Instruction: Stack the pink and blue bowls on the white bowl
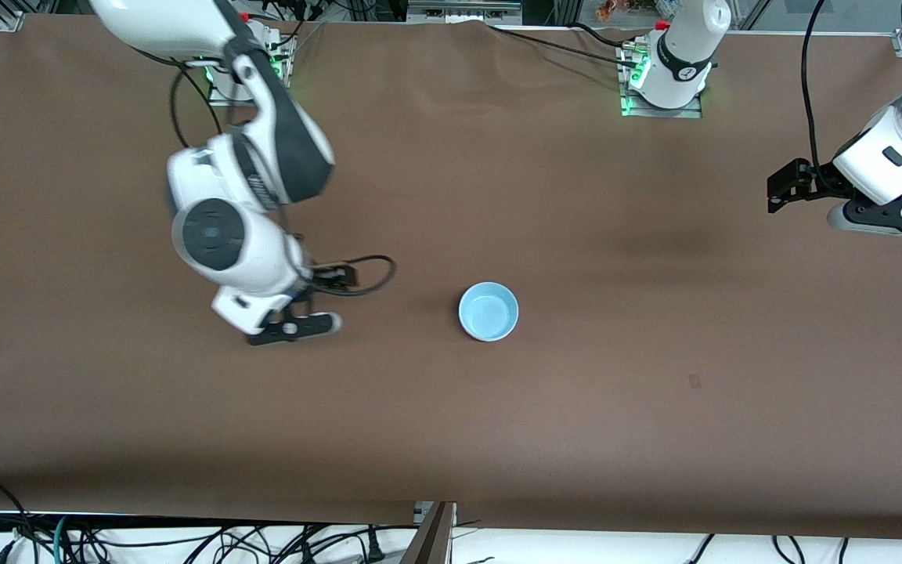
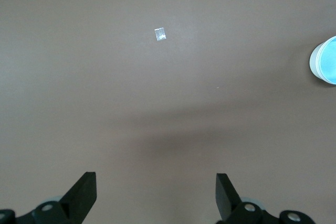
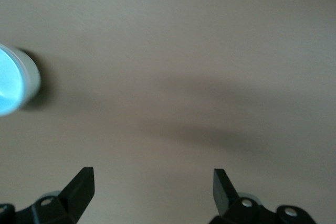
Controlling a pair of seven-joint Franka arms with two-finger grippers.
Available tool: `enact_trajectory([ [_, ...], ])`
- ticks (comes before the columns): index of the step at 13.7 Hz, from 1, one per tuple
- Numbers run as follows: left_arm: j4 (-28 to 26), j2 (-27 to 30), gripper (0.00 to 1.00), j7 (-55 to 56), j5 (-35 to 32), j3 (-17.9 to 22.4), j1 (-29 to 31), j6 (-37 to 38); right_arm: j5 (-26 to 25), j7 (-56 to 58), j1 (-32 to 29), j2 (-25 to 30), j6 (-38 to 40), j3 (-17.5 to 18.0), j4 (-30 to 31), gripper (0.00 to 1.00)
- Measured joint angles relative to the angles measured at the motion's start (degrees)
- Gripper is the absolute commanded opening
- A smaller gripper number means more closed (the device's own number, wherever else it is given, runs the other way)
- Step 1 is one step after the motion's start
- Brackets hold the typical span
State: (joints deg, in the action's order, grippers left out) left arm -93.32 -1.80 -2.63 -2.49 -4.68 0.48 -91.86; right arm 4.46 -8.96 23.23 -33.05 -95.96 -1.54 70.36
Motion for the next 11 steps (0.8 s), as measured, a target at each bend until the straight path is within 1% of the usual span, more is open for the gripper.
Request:
enact_trajectory([
  [3,0.0,0.0,1.00,0.0,0.0,0.0,0.0,0.0,-1.4,7.2,-6.4,4.1,7.3,-0.1,0.1,1.00],
  [5,0.0,0.0,1.00,0.0,0.0,0.0,0.0,0.0,-3.1,9.4,-9.9,7.1,11.0,-0.1,0.2,1.00],
  [8,0.0,0.0,1.00,0.0,0.0,0.0,0.0,0.0,-4.4,9.6,-12.5,12.9,16.2,-0.1,0.8,1.00],
  [11,0.0,0.0,1.00,0.0,0.0,0.0,0.0,0.0,-7.3,9.6,-14.6,18.5,18.0,0.0,4.8,1.00],
])
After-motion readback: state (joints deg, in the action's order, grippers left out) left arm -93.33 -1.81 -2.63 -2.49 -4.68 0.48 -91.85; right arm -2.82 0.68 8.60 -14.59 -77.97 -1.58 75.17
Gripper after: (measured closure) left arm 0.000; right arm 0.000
